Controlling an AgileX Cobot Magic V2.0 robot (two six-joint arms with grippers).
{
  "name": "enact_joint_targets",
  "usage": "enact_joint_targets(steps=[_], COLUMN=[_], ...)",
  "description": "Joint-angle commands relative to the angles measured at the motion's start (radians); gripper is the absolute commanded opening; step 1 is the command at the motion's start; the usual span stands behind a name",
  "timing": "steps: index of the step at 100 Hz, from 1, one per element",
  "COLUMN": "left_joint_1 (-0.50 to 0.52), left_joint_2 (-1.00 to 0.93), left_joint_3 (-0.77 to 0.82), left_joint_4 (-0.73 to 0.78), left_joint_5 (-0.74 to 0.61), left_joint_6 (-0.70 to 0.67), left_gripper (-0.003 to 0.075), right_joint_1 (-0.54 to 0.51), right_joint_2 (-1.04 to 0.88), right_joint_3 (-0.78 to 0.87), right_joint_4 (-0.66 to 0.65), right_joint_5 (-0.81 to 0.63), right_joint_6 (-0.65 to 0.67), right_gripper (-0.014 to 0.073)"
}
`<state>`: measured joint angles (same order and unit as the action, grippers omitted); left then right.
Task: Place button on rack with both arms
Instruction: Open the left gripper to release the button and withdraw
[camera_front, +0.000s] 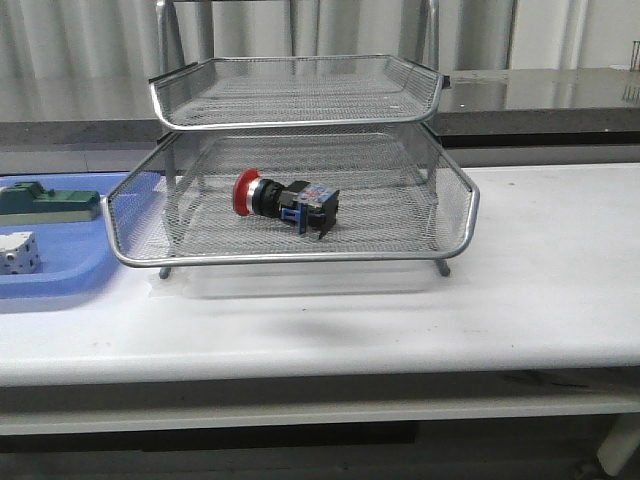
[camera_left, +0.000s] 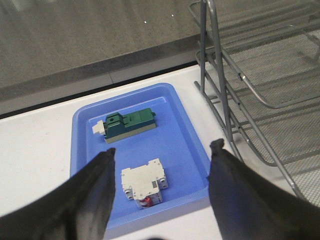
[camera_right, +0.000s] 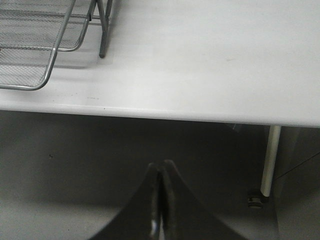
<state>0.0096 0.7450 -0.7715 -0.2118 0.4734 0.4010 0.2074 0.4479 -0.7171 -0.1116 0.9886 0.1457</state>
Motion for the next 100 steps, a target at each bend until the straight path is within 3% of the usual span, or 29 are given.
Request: enact_joint_targets(steps=[1, 50, 91, 100], left_joint_1=[0.001, 0.001, 0.001, 0.001], left_joint_2=[-0.088, -0.425, -0.518, -0.518], left_joint_3=[0.08, 0.429, 0.467, 0.467], left_joint_4=[-0.028, -0.103, -0.109, -0.109], left_joint_5=[-0.172, -0.381, -0.381, -0.381], left_joint_6=[-0.013, -0.013, -0.013, -0.013], left_gripper=[0.0405, 0.0405, 0.0403, 0.0356], right_joint_1=[-0.003, -0.003, -0.003, -0.003], right_joint_2=[0.004, 0.004, 0.004, 0.004], right_joint_3=[-0.033, -0.033, -0.033, -0.033], right_joint_4=[-0.018, -0.018, -0.018, -0.018], right_joint_5=[-0.06, -0.06, -0.06, -0.06], right_joint_6=[-0.002, -0.002, -0.002, -0.002], right_gripper=[-0.0071, -0.0071, -0.0071, -0.0071])
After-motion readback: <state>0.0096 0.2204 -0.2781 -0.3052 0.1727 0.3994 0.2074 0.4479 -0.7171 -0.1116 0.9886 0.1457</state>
